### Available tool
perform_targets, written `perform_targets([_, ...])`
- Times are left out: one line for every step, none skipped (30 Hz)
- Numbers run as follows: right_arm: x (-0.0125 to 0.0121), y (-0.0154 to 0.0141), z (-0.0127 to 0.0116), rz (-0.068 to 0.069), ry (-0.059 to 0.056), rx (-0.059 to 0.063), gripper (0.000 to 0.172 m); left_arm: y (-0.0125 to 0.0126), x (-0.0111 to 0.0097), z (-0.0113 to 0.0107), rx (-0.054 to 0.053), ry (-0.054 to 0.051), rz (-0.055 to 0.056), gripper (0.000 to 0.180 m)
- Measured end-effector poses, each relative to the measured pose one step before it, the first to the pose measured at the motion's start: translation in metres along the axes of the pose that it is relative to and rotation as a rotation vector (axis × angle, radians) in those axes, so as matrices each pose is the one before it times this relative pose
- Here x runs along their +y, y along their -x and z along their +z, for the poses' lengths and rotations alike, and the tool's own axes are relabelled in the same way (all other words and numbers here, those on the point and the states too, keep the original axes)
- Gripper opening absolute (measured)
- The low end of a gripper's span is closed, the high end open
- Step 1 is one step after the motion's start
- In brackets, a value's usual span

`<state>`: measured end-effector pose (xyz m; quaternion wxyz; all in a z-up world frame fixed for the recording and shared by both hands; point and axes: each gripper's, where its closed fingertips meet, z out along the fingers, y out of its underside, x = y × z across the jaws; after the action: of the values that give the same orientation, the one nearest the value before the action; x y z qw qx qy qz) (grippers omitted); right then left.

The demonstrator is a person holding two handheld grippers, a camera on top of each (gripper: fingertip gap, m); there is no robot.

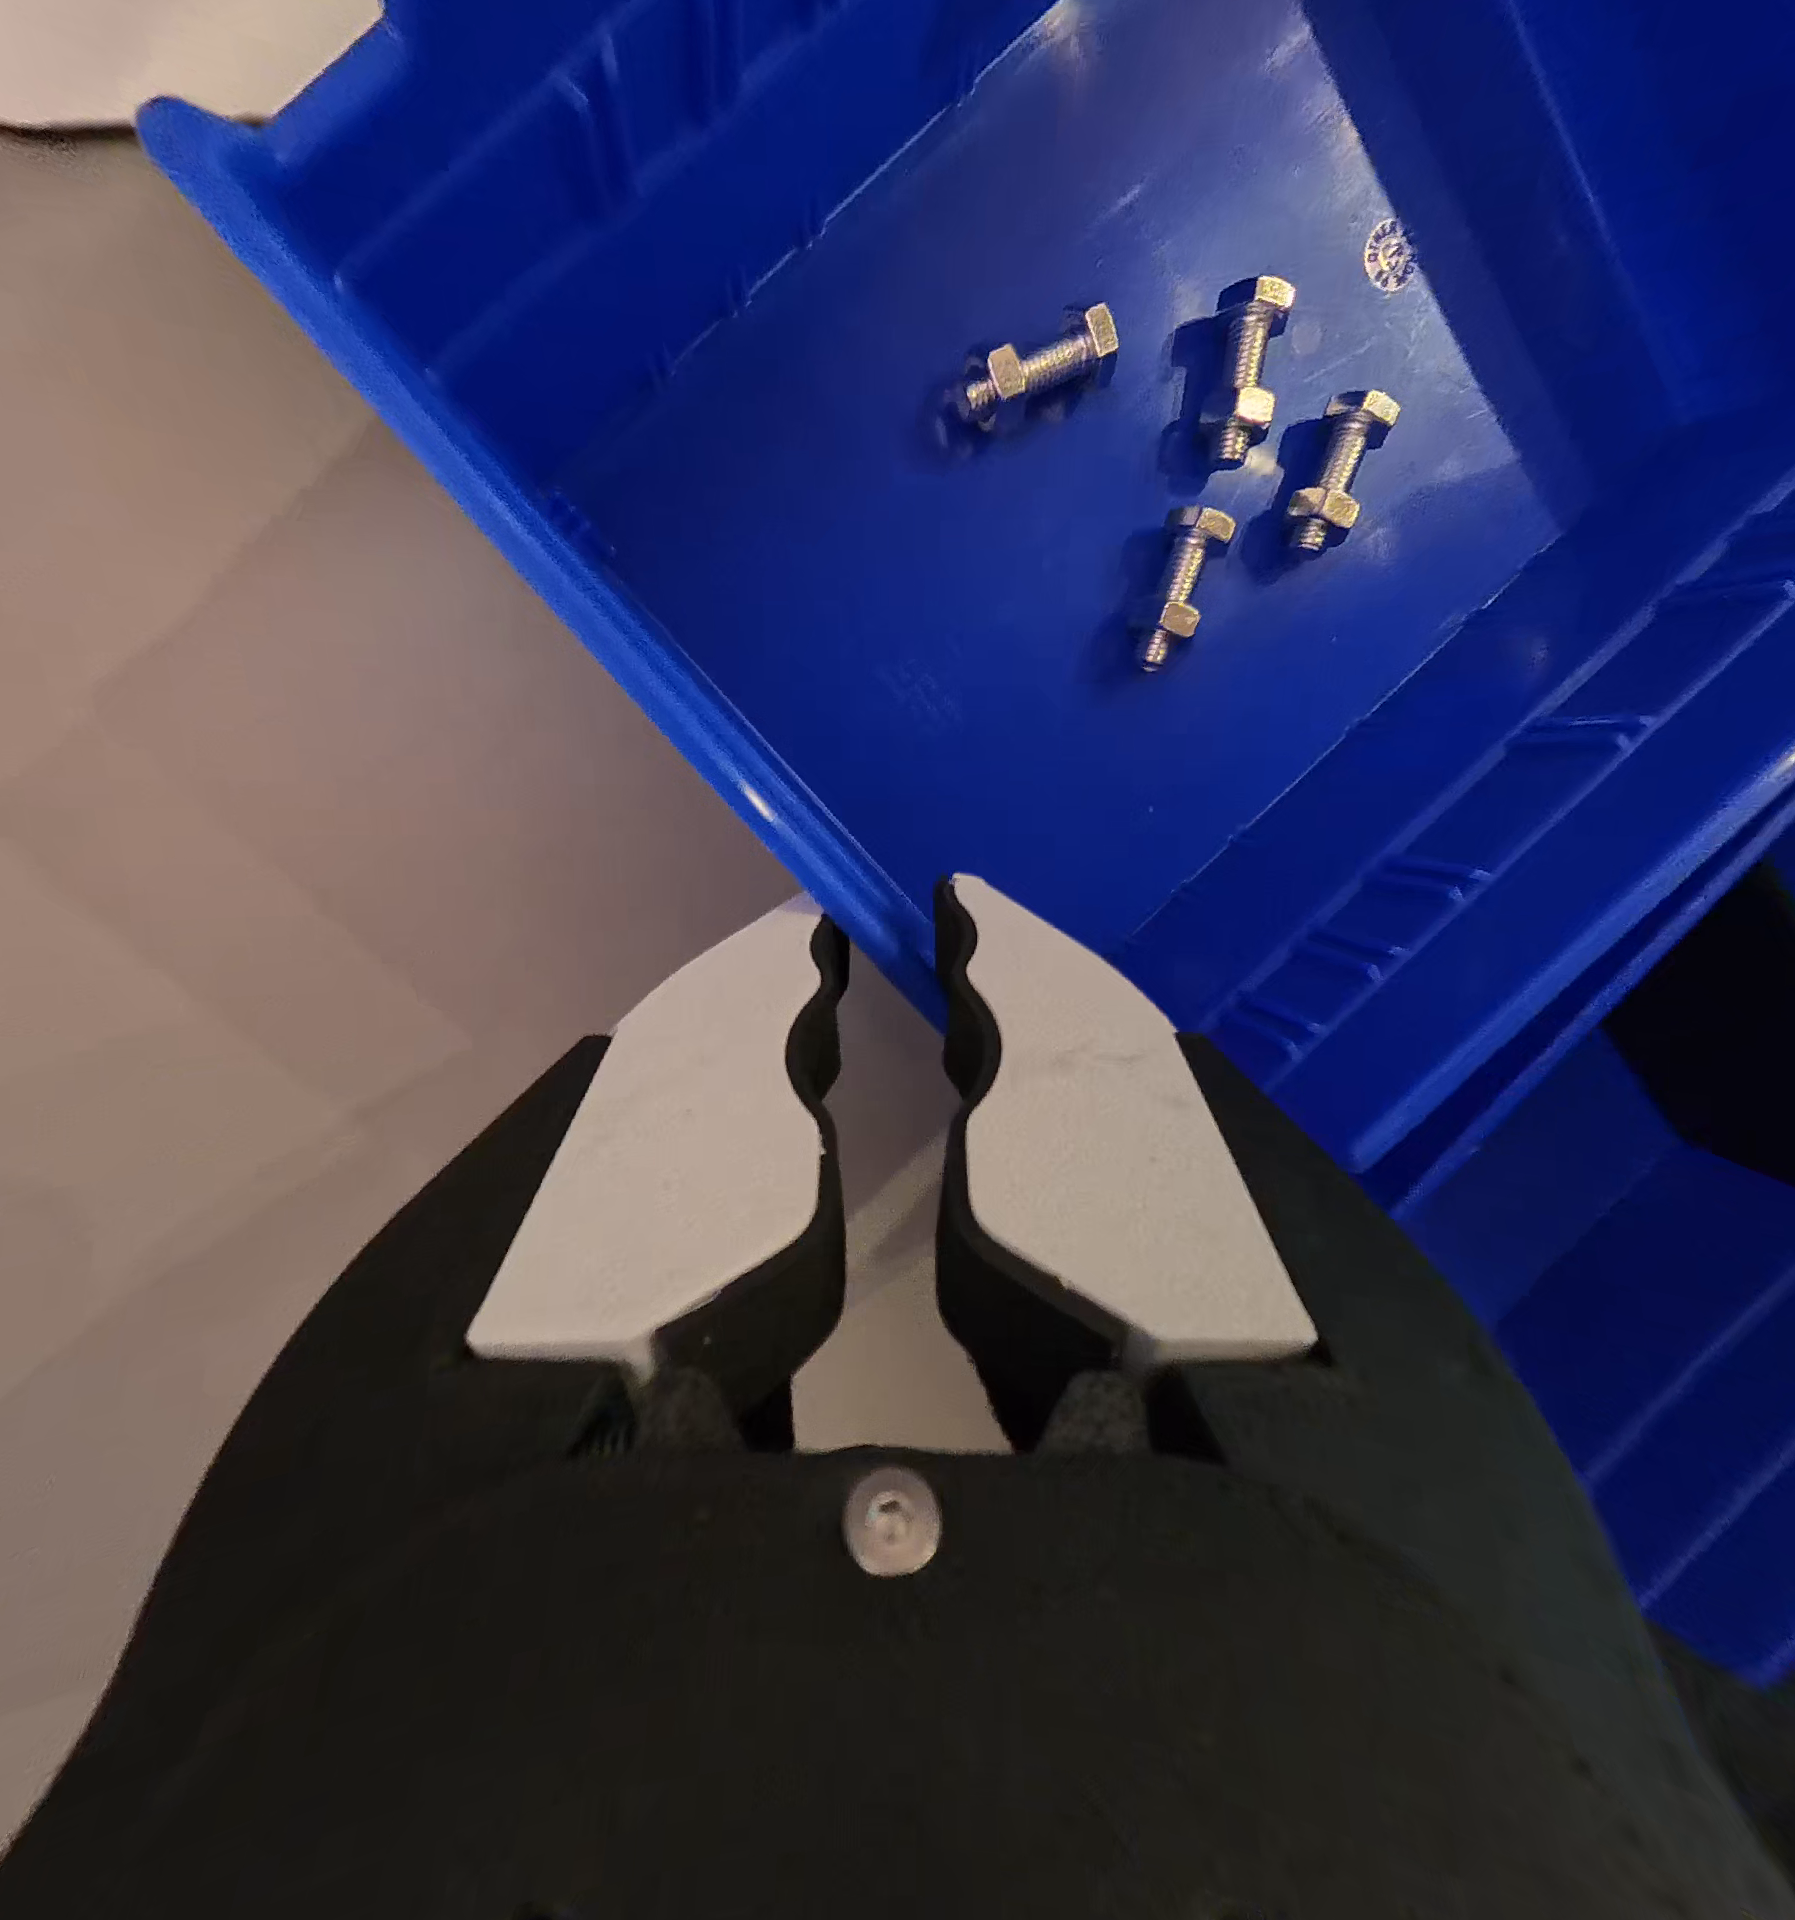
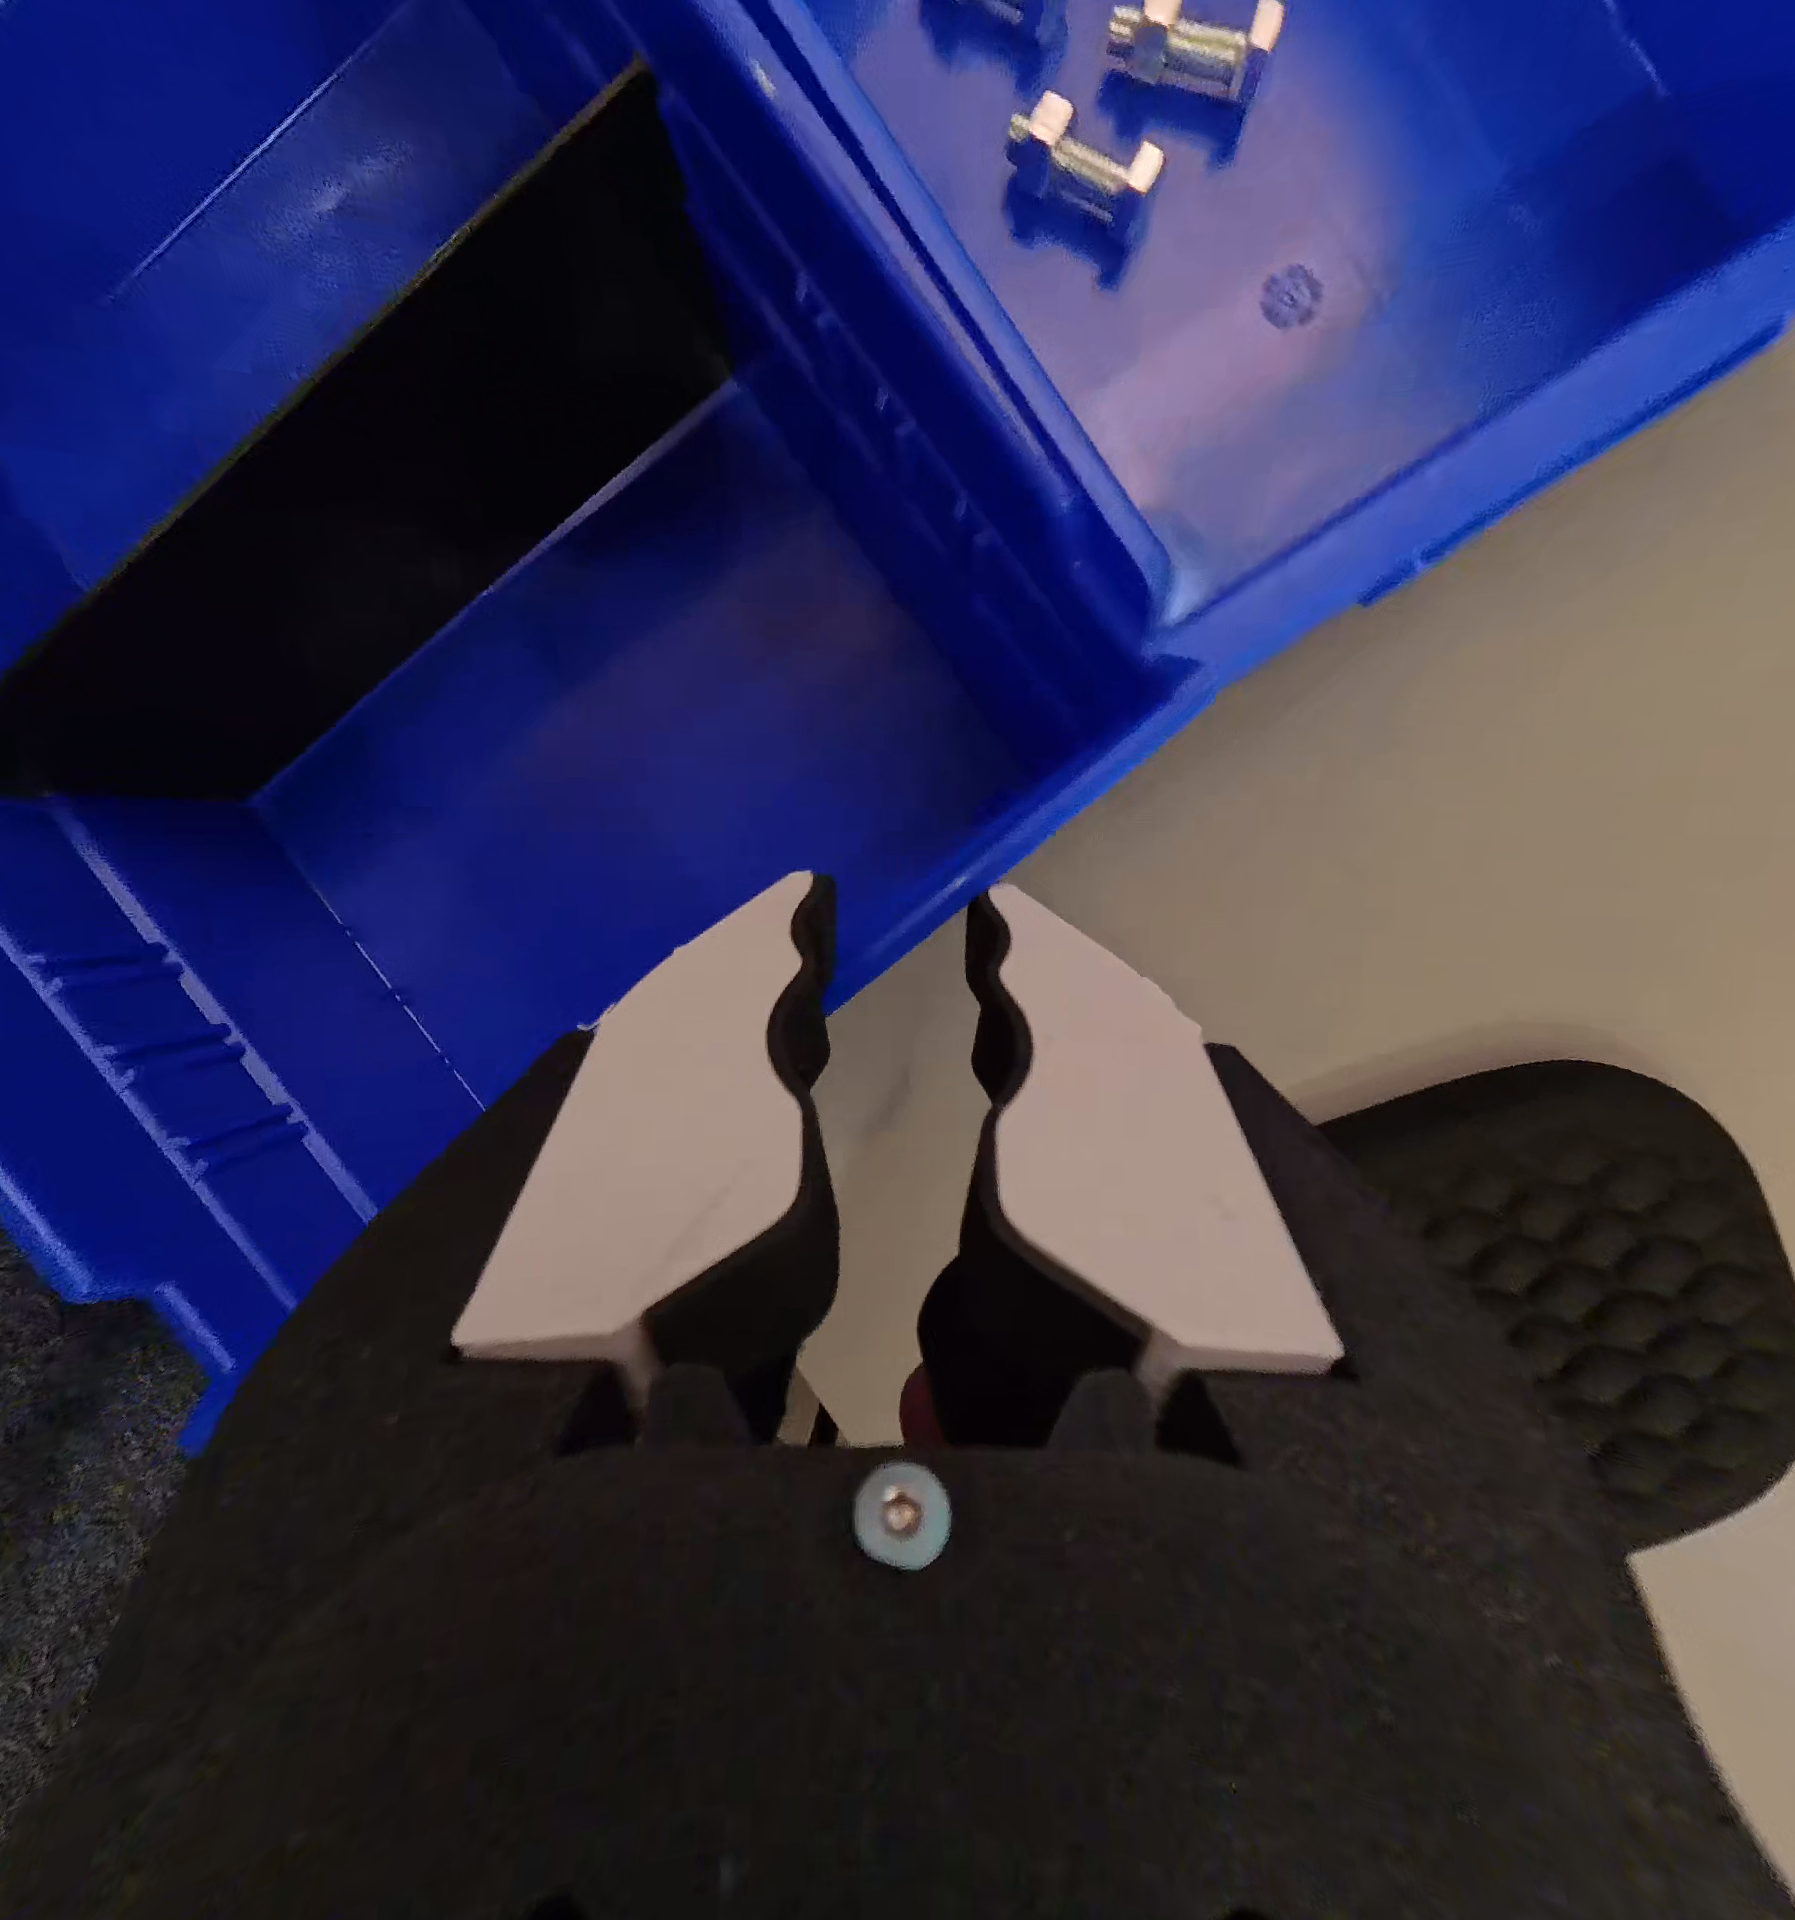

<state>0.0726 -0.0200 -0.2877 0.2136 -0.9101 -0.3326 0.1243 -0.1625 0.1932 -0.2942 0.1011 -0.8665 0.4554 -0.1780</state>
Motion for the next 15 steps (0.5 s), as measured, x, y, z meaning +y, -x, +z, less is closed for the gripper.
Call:
perform_targets([0.00040,-0.00188,-0.00027,-0.0033,0.0006,-0.0176,0.024,0.00427,0.00328,-0.00204,-0.0028,0.0087,-0.0019,0.015])
perform_targets([-0.00020,-0.00219,-0.00016,-0.0072,-0.0005,-0.0132,0.023,0.00389,0.00376,-0.00209,0.0016,0.0083,-0.0011,0.015])
perform_targets([0.00002,-0.00235,-0.00019,-0.0079,0.0030,-0.0118,0.022,0.00322,0.00400,-0.00211,0.0089,0.0068,-0.0029,0.015])
perform_targets([0.00118,-0.00245,-0.00095,-0.0076,0.0125,-0.0092,0.022,0.00441,0.00376,-0.00213,0.0042,0.0025,-0.0065,0.015])
perform_targets([0.00142,-0.00398,-0.00140,-0.0142,0.0155,0.0096,0.022,0.00630,0.00429,-0.00271,-0.0099,0.0048,-0.0046,0.015])
perform_targets([0.00096,-0.00384,-0.00099,-0.0111,0.0089,0.0095,0.021,0.00682,0.00516,-0.00337,-0.0163,0.0118,0.0026,0.015])
perform_targets([0.00078,-0.00236,-0.00043,-0.0003,0.0036,-0.0088,0.021,0.00818,0.00526,-0.00331,-0.0201,0.0092,-0.0067,0.014])
perform_targets([0.00007,-0.00212,-0.00030,0.0015,-0.0035,-0.0110,0.021,0.00852,0.00560,-0.00315,-0.0175,0.0082,-0.0083,0.014])
perform_targets([-0.00022,-0.00315,-0.00023,-0.0043,-0.0027,-0.0008,0.021,0.00758,0.00576,-0.00298,-0.0059,0.0082,-0.0054,0.014])
perform_targets([-0.00071,-0.00372,-0.00011,-0.0073,0.0002,0.0025,0.021,0.00781,0.00541,-0.00288,-0.0011,0.0059,-0.0059,0.014])
perform_targets([-0.00073,-0.00429,-0.00008,-0.0075,0.0040,0.0006,0.020,0.00873,0.00470,-0.00267,-0.0055,0.0022,-0.0045,0.014])
perform_targets([-0.00075,-0.00551,-0.00023,-0.0084,0.0066,0.0067,0.020,0.00911,0.00423,-0.00261,-0.0053,0.0020,-0.0091,0.014])
perform_targets([-0.00133,-0.00657,-0.00016,-0.0120,0.0060,0.0123,0.020,0.00909,0.00451,-0.00266,-0.0063,0.0072,-0.0049,0.013])
perform_targets([-0.00194,-0.00659,0.00019,-0.0132,0.0039,0.0083,0.020,0.00907,0.00431,-0.00238,-0.0138,0.0083,0.0158,0.013])
perform_targets([-0.00254,-0.00654,0.00061,-0.0099,0.0023,0.0016,0.019,0.00944,0.00431,-0.00225,-0.0127,0.0075,-0.0006,0.013])
